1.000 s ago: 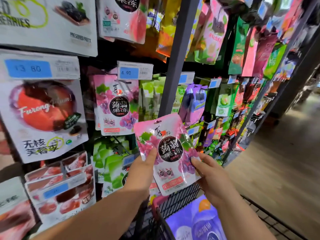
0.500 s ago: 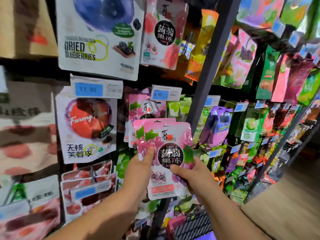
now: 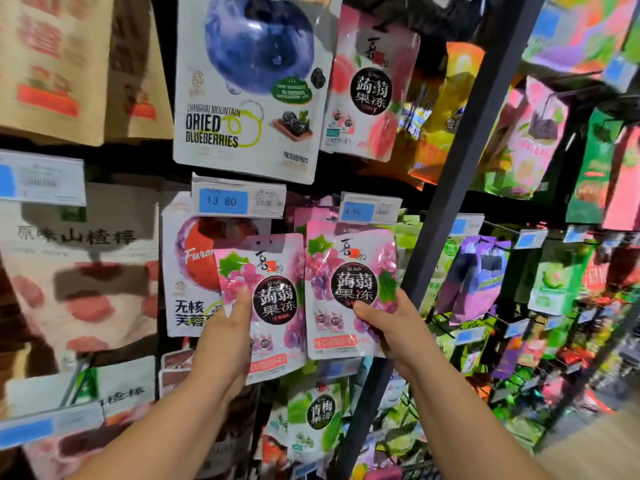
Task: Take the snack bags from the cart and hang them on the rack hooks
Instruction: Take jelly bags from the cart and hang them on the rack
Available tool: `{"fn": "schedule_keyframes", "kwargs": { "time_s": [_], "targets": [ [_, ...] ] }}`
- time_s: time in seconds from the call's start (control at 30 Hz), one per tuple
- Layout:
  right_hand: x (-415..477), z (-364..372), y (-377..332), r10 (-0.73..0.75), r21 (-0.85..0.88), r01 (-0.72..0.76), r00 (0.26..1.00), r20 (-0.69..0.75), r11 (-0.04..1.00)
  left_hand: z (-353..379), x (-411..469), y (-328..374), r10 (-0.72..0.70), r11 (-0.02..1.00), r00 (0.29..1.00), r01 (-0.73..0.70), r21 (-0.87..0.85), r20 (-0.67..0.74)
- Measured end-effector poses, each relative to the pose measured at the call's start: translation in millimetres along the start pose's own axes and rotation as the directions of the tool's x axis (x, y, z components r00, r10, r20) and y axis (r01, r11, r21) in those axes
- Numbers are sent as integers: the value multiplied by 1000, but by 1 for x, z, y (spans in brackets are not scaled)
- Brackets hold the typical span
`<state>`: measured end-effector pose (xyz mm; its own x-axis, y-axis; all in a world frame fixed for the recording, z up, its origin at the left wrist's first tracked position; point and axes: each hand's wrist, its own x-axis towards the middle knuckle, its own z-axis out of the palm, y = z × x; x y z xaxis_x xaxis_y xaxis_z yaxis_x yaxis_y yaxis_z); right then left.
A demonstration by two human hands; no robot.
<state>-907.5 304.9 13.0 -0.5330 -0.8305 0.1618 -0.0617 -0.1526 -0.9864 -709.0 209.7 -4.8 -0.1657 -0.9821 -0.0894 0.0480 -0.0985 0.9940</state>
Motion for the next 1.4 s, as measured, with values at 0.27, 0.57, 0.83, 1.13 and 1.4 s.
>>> {"fn": "schedule_keyframes", "kwargs": {
  "time_s": [0.27, 0.57, 0.83, 1.13, 1.4],
  "targets": [
    [17, -4, 3, 4, -16, -5, 999, -35, 1000, -17, 13, -1, 1, 995, 999, 2, -105, 35],
    [37, -1, 3, 69, -181, -71, 997, -20, 981, -24, 13, 9, 21, 993, 996, -12, -114, 82],
    [22, 10, 9, -378, -540, 136, 849, -368, 831, -6, 15, 11, -1, 991, 987, 23, -135, 159],
    [-5, 22, 23, -117, -329, 117, 993, 21, 937, 47, 24, -11, -24, 986, 943, 78, -150, 332],
    [-3, 8, 16, -202, -308, 171, 977, -70, 936, 79, 43, -21, -62, 985, 912, 121, -123, 407]
  ]
}}
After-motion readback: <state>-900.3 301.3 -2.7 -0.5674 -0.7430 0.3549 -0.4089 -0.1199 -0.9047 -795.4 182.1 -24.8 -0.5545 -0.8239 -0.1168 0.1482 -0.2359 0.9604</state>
